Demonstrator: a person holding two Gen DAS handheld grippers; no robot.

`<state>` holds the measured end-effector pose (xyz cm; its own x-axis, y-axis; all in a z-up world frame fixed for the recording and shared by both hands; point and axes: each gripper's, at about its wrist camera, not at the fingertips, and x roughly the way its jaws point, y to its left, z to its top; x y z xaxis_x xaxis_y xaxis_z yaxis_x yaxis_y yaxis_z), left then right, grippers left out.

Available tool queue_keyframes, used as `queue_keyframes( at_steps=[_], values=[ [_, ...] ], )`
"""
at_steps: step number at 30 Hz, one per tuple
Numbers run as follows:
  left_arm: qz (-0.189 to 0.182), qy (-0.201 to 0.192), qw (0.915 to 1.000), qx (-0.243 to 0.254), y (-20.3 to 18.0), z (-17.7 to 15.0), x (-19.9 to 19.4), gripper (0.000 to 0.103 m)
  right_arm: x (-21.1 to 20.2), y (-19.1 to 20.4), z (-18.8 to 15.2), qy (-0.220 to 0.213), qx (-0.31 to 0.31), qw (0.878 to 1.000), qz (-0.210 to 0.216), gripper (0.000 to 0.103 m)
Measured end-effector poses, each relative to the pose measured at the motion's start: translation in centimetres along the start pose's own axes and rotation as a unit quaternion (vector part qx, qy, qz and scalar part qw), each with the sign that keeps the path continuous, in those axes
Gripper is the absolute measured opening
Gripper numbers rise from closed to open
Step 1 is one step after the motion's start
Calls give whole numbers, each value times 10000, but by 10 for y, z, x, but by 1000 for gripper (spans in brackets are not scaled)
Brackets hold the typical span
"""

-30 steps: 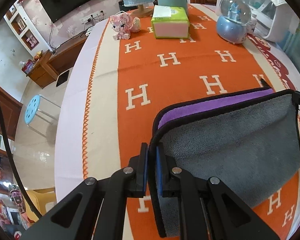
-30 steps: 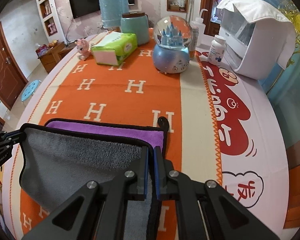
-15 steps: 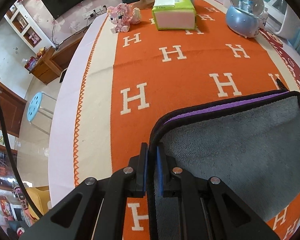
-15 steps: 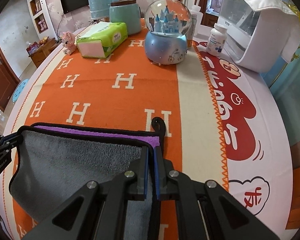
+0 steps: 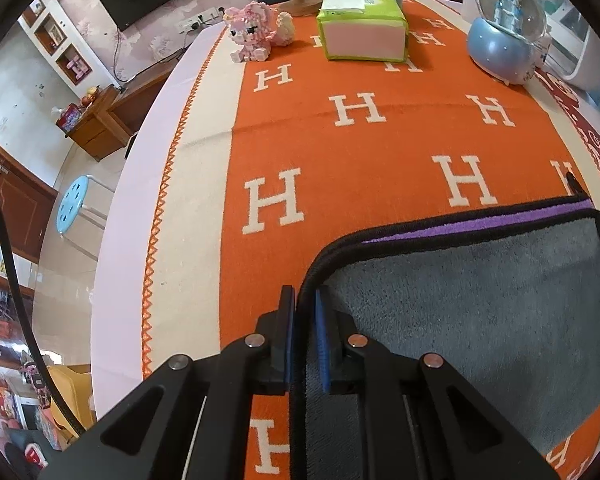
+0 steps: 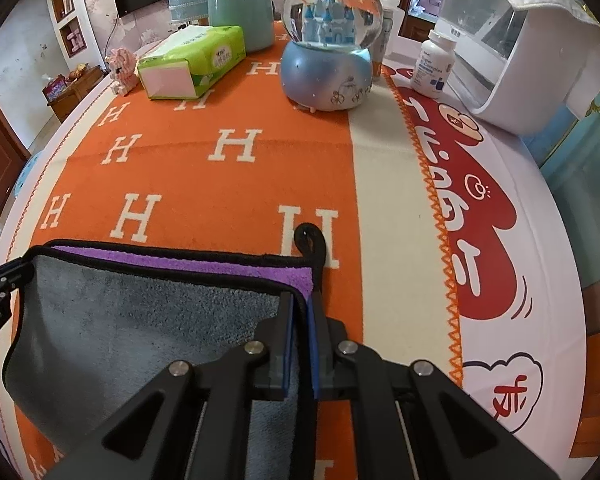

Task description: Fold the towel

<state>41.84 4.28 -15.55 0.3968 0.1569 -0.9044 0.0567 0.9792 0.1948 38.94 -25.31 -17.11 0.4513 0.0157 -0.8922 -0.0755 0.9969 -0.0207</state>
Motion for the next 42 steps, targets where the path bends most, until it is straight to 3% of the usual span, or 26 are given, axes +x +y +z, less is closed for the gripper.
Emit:
queue_keyframes(
  at_steps=[8, 11, 14, 16, 19, 22, 28, 31, 39, 42],
  values=[
    [21, 19, 10000, -90, 0, 0, 6, 11, 3, -2, 1, 15, 40, 10000, 16, 5],
    [54, 74, 9999, -104, 1, 0, 8, 16, 5, -2, 2, 29, 29, 10000, -6, 5],
    [201, 23, 9997, -132, 5, 0, 6, 40, 5, -2, 2, 47, 22, 10000, -4, 12],
    [196, -48, 9996, -209, 10, -1, 2, 65, 0, -4, 1, -25, 88, 9999, 44, 19],
    [68, -95, 9991, -408, 20, -3, -8, 87, -13, -5, 0, -136, 127, 9998, -78, 29],
    [-110, -166, 9980, -604, 28, -6, -25, 90, -31, -2, -2, -261, 55, 9995, -144, 31],
    [-212, -387, 9952, -877, 32, -21, -73, 93, -85, 0, -14, -504, 193, 9985, 131, 35],
    [-375, -432, 9939, -939, 31, -37, -102, 93, -112, 3, -26, -628, 217, 9975, 225, 40],
    [-582, -568, 9936, -786, 17, -100, -185, 93, -180, 8, -80, -702, 352, 9958, 474, 42],
    [-845, -520, 9912, -873, 18, -123, -210, 93, -205, 13, -104, -727, 344, 9950, 589, 45]
  ],
)
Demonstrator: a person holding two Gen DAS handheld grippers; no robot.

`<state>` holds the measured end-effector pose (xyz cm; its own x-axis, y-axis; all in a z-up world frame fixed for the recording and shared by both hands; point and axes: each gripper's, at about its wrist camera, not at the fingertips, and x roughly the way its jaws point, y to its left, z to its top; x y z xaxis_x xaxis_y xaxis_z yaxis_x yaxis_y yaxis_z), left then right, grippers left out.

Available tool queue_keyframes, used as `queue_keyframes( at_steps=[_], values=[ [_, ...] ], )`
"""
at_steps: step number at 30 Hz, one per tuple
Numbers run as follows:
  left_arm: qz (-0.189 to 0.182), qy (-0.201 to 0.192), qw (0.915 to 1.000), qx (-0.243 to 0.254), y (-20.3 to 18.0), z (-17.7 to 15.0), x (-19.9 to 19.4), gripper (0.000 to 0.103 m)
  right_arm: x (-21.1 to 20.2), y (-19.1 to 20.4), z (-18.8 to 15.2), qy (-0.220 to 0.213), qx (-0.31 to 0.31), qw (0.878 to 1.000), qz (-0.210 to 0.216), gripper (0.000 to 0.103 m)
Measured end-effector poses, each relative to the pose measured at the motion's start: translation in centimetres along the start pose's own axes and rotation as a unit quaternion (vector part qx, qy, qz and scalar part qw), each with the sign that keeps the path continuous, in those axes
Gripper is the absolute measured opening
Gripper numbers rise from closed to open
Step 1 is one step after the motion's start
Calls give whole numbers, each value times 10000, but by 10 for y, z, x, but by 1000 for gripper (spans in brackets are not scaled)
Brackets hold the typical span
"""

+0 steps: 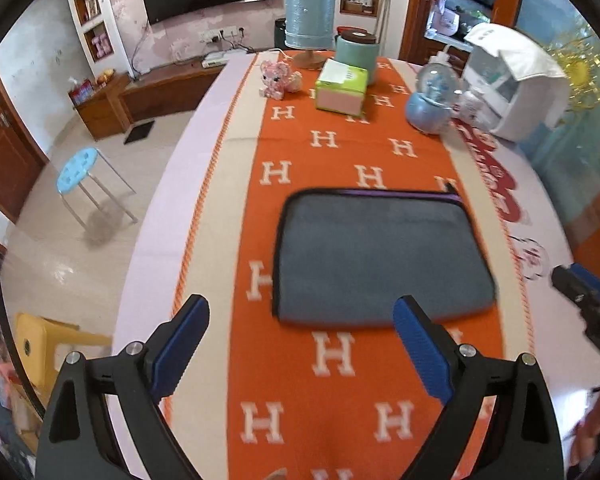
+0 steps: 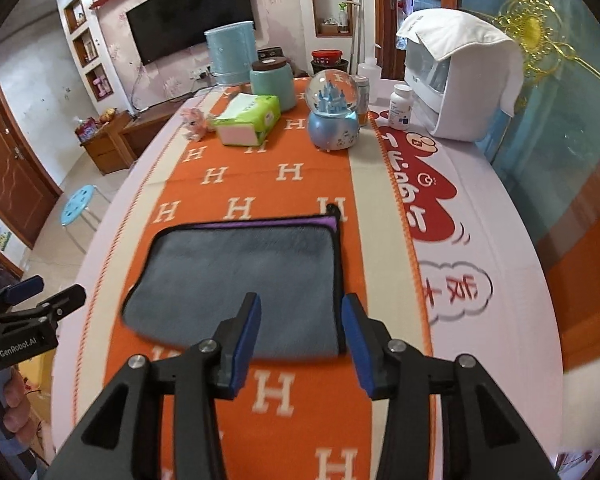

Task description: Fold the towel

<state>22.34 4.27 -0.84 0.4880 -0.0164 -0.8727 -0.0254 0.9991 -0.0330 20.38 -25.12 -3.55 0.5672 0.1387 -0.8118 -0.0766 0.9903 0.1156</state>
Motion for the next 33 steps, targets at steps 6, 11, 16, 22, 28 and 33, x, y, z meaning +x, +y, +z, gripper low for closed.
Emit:
queue_keyframes(
  at_steps=[6, 11, 16, 22, 28, 33],
  values=[
    [19, -31, 10000, -86, -2, -37, -45, 93, -41, 14, -32, 7, 23, 9999, 124, 46],
    [22, -169, 9998, -62, -10, -66, -74, 93, -69, 23, -60, -16, 53, 9999, 139, 46],
    [-35, -225, 9997, -133, -14, -91, -93, 93, -88, 35, -87, -47, -37, 10000, -24, 46],
    [159, -339, 9993, 20, -23, -119, -109, 93, -102, 37, -110, -109, 49, 9999, -74, 46],
    [162, -125, 9998, -18, -28, -142, -108, 93, -114, 37, -124, -147, 85, 9998, -106, 46],
    [133, -25, 9999, -53, -34, -156, -108, 93, -119, 33, -132, -117, 121, 9998, -132, 46]
  ],
)
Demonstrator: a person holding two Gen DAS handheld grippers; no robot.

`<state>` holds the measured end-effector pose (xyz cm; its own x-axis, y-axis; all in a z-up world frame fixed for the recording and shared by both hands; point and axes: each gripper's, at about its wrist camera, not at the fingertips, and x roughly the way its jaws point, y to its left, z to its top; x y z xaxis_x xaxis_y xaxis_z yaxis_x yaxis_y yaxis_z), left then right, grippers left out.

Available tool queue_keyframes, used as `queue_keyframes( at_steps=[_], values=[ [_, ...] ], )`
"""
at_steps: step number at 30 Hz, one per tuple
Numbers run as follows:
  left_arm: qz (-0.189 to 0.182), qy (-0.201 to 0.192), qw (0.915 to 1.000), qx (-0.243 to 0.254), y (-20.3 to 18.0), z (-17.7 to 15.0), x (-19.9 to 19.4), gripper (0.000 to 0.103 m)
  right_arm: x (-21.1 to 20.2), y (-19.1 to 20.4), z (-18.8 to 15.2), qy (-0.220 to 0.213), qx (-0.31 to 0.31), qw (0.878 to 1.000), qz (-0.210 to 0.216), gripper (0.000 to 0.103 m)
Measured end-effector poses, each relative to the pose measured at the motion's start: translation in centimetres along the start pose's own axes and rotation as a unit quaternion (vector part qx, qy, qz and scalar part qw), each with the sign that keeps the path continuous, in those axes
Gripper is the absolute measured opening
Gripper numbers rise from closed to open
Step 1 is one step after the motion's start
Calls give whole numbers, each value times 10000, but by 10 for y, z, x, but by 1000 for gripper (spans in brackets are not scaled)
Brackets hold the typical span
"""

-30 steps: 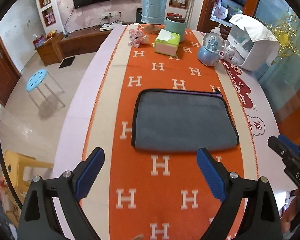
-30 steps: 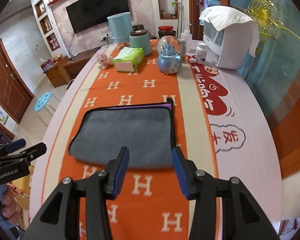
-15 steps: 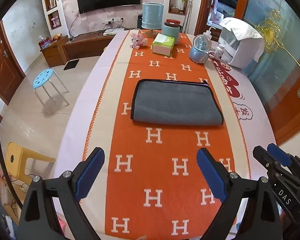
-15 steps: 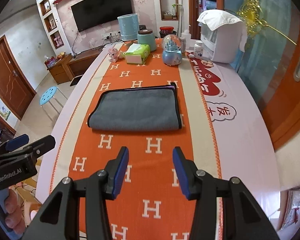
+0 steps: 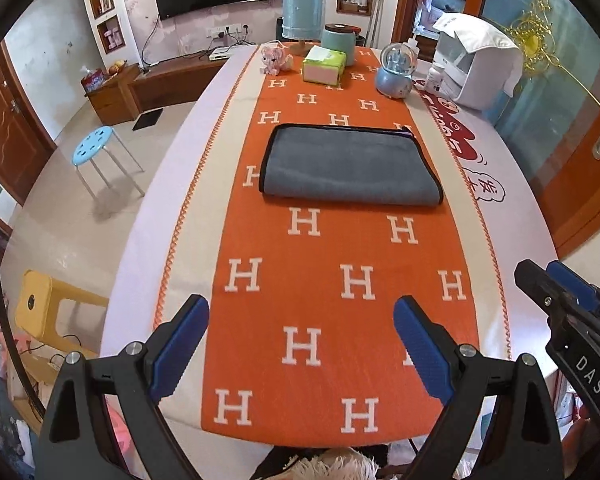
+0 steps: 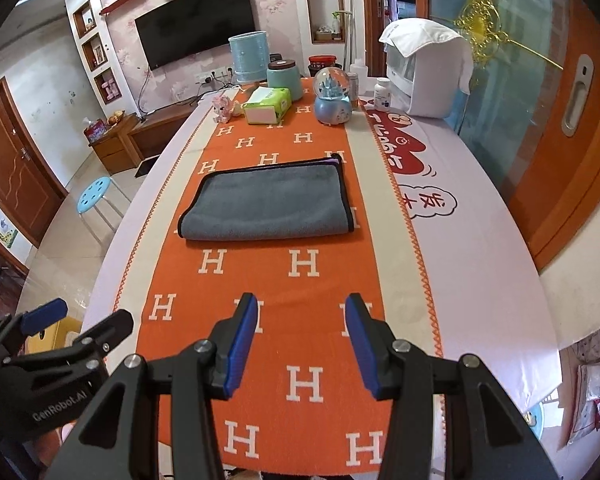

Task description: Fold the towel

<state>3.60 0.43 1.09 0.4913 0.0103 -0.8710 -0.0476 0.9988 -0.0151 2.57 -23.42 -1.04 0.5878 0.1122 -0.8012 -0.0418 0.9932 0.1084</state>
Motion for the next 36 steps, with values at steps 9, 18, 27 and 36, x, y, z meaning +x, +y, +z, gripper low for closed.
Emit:
queue_keyframes(
  at_steps=[9, 18, 27, 36],
  values=[
    [38, -27, 10000, 74, -9, -13, -7, 93, -7, -7, -15, 47, 39, 10000, -21, 46],
    [38, -78, 9999, 98, -14, -16, -11, 93, -13, -8, -18, -3, -16, 9999, -127, 46],
    [-14, -56, 9999, 130, -22, -17, -9, 93, -15, -12, -17, -28, 10, 9998, -204, 46],
    [-7, -49, 9999, 152, -26, -16, -9, 93, -15, -15, -17, -29, 33, 9997, -222, 46]
  ],
)
